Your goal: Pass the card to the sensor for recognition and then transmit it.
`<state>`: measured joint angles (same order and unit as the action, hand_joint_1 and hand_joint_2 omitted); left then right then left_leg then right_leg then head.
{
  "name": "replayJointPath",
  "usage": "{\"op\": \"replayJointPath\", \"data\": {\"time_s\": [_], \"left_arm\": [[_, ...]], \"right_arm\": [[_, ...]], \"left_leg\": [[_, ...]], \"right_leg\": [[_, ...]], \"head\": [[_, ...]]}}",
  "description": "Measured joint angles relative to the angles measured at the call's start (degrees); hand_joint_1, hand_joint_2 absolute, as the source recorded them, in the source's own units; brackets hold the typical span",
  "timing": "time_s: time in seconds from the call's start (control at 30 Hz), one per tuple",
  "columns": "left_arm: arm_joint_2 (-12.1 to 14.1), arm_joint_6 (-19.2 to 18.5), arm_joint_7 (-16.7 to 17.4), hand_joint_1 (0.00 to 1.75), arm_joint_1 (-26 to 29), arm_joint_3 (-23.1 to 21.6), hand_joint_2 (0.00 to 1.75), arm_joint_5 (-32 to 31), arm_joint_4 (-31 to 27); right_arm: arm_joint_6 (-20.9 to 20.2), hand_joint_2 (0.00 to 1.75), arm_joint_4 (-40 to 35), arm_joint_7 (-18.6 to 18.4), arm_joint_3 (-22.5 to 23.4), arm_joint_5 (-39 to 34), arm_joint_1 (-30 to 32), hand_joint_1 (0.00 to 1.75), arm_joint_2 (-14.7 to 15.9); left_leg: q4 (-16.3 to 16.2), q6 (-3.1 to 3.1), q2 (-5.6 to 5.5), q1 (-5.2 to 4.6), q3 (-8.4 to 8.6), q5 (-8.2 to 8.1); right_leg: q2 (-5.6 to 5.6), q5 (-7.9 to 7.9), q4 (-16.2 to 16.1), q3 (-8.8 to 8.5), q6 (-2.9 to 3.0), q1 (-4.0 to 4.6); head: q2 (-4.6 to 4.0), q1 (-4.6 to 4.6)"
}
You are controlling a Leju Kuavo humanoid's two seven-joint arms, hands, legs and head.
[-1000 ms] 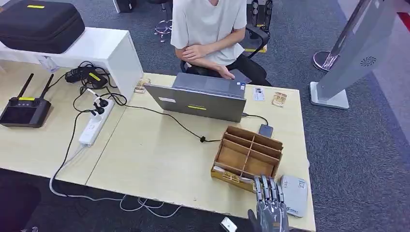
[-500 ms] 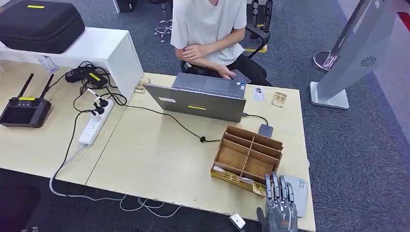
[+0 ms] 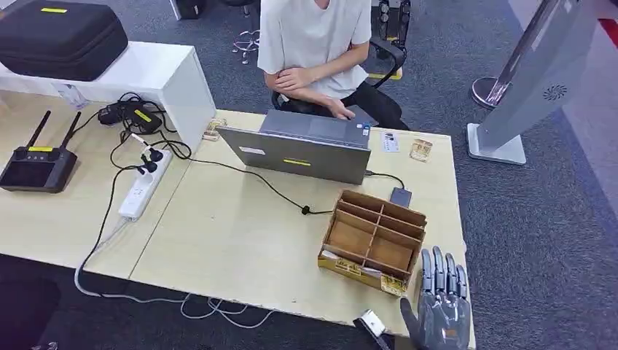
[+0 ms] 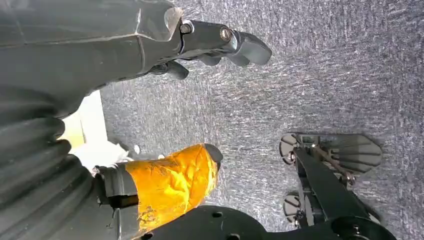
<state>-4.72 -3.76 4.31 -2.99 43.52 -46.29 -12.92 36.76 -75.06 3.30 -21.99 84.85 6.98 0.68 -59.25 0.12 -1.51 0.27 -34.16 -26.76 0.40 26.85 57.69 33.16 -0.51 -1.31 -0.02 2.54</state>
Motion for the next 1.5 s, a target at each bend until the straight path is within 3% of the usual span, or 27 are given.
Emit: {"op": "replayJointPath", "data": {"time_s": [0.3,0.87,1.5], "left_arm": [[-0.11,-0.09,0.33,0.0,-0.09,0.66,1.75,-0.85,0.0],[-0.28,-0.18,0.33,0.0,-0.15,1.0,1.75,-1.6,0.0],[-0.28,-0.09,0.33,0.0,-0.15,1.09,1.75,-2.03,0.0]], "right_arm": [[0.0,1.75,0.09,2.03,0.57,-1.29,0.31,0.0,-1.71],[0.18,1.75,7.65,2.41,0.57,-2.16,-1.14,0.0,-3.0],[0.24,1.75,7.06,2.91,-0.28,-2.51,-1.42,0.0,-3.59]], "left_leg": [[0.0,0.0,0.0,0.0,-0.01,0.0],[0.0,0.0,0.0,0.01,-0.01,0.0],[0.0,0.0,0.0,0.01,0.0,0.0]], "right_leg": [[0.0,0.0,0.0,0.0,0.0,0.0],[0.0,0.0,0.0,0.0,0.0,0.0],[0.0,0.0,0.0,0.01,0.0,0.0]], "head": [[0.0,-0.02],[0.0,-0.02],[0.0,0.0]]}}
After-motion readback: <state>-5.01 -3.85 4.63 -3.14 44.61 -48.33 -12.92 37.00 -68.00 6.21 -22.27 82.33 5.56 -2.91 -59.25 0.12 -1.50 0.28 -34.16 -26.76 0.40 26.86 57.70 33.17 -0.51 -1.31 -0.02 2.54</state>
